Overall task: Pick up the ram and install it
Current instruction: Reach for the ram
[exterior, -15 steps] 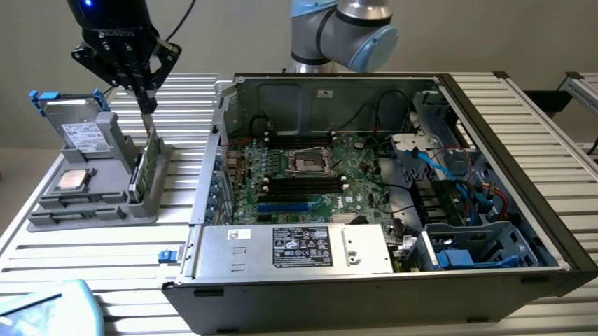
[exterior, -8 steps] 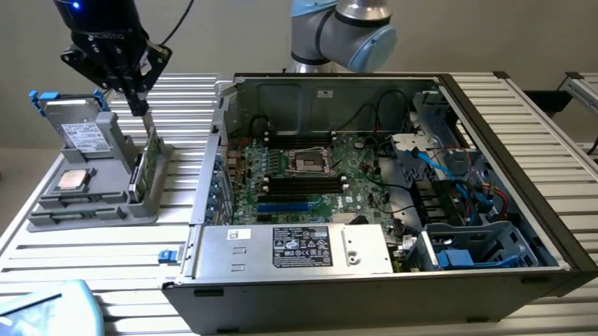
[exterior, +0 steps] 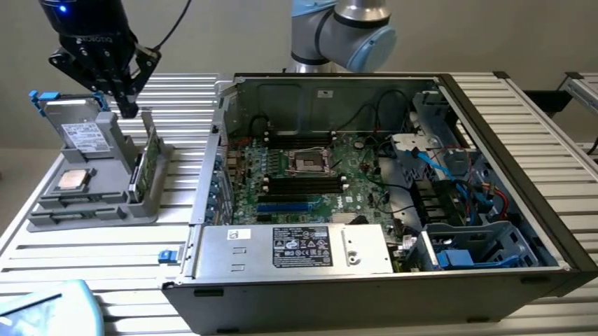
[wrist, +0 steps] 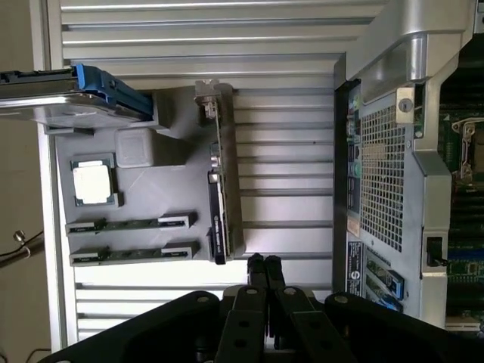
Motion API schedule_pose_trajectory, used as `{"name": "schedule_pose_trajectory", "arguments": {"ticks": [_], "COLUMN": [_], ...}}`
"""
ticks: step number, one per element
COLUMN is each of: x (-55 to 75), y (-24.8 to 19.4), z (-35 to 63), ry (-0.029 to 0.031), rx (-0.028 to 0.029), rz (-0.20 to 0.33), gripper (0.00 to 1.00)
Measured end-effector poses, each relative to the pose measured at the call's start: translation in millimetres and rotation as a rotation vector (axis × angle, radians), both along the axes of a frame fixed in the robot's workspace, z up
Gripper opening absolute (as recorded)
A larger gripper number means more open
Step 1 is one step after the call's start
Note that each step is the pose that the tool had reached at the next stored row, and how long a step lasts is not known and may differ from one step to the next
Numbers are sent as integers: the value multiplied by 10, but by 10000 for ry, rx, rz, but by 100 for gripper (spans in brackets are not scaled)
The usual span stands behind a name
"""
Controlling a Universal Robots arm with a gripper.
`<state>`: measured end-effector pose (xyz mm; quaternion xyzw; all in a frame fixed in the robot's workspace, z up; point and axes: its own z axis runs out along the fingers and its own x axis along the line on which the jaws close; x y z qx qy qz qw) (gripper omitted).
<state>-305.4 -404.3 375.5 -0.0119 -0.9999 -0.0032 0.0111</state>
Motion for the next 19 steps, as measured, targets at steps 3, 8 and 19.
{"name": "schedule_pose_trajectory", "arguments": {"ticks": [3,8,19], "x": [-51,-133,-318], "y": [-6,-17,-43], "z": [-13,-38,-98], "ry": [27,91,253], "rx": [-6,-13,-24], "rz": [33,91,206], "gripper": [10,10,10]}}
